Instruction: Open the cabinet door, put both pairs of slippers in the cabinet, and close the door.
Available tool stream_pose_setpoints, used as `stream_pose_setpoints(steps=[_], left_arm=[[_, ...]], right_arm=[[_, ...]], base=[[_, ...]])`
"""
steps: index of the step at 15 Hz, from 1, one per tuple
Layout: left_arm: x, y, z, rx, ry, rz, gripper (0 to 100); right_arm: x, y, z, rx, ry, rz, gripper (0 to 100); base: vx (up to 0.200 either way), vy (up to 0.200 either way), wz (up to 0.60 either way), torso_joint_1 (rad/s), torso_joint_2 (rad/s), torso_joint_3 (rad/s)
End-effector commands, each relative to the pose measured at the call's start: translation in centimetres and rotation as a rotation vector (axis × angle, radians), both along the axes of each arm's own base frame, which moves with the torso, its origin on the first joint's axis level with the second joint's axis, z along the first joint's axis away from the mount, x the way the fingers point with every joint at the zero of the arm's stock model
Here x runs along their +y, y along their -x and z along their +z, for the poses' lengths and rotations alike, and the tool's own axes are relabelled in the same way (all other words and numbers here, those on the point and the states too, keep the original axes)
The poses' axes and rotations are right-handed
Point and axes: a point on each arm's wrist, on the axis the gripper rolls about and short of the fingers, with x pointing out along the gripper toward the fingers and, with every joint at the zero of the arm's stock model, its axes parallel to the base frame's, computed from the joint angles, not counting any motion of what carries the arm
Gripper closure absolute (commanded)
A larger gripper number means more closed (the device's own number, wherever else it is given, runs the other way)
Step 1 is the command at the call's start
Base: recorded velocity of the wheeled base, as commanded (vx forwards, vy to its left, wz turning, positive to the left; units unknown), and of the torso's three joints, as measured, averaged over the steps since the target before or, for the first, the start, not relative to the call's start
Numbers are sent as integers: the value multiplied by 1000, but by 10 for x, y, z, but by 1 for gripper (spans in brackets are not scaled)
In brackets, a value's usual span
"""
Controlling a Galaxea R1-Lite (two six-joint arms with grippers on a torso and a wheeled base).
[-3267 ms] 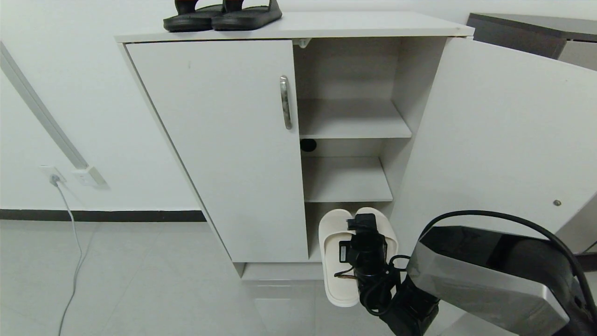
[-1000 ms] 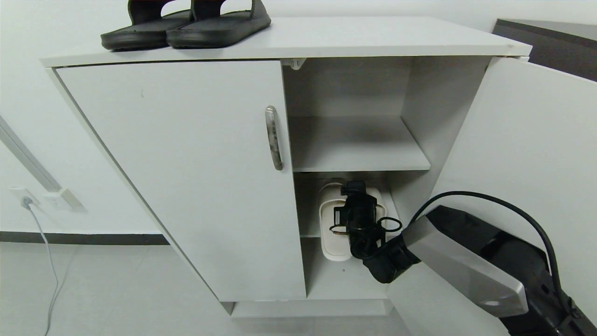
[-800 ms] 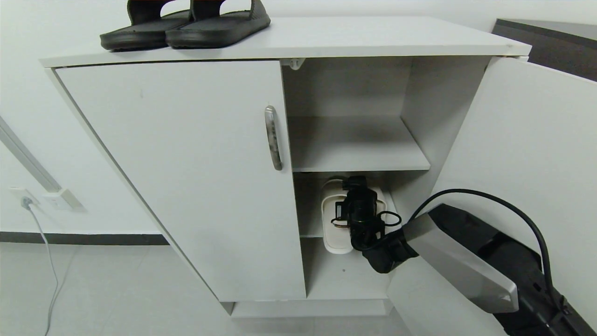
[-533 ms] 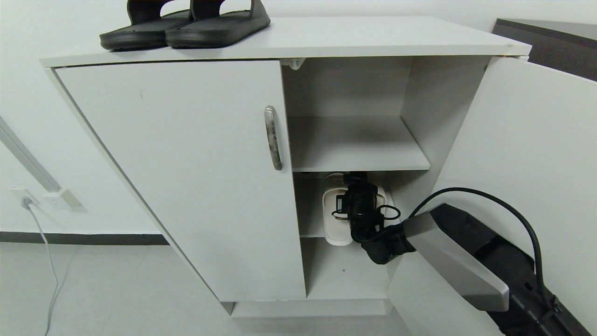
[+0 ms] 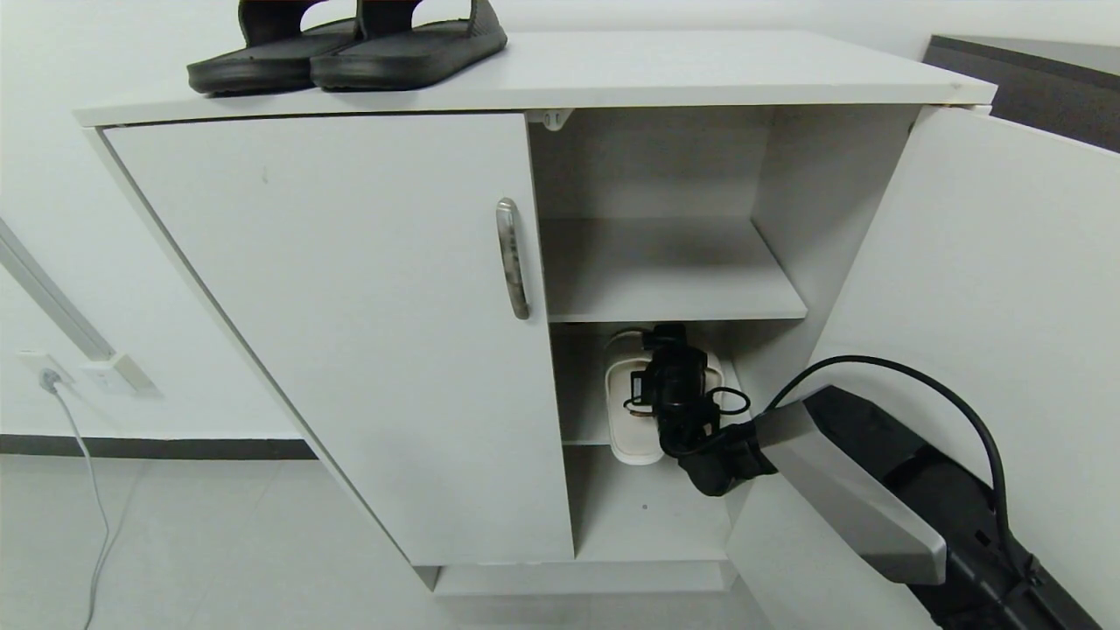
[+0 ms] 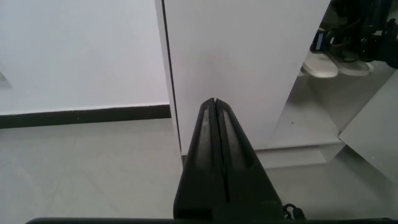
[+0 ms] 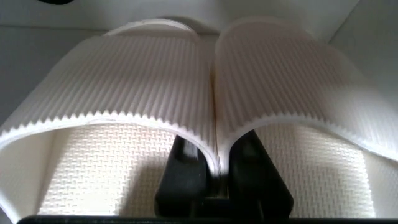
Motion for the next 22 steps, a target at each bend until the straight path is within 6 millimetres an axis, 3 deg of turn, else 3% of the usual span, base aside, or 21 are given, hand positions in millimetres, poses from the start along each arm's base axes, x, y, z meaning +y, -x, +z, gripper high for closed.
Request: stream_pose_setpoints(steps=[1, 5, 9, 12, 14, 18, 22], left_arm=[[0, 0, 0, 1, 0, 0, 100], [0, 0, 0, 1, 0, 0, 100], [0, 0, 0, 1, 0, -2, 100], [0, 0, 0, 1, -2, -2, 100], [0, 0, 0, 3, -2, -2, 100], [0, 0, 0, 1, 0, -2, 100], [0, 0, 0, 1, 0, -2, 100]], right_arm=[[0, 0, -2, 2, 1, 0, 0], [-2, 9, -2, 2, 24, 7, 0], [-6, 38, 21, -25, 47, 32, 0], [-9, 73, 36, -22, 45, 61, 0], [-16, 122, 51, -6, 54, 117, 0], [-38, 190, 59, 65, 35, 180, 0], [-41, 195, 56, 87, 14, 184, 0]], base=[[0, 0, 0, 0, 0, 0], [0, 0, 0, 0, 0, 0], [0, 0, 0, 0, 0, 0], [0, 0, 0, 0, 0, 0], [0, 0, 0, 0, 0, 0], [0, 0, 0, 0, 0, 0], [0, 0, 0, 0, 0, 0]])
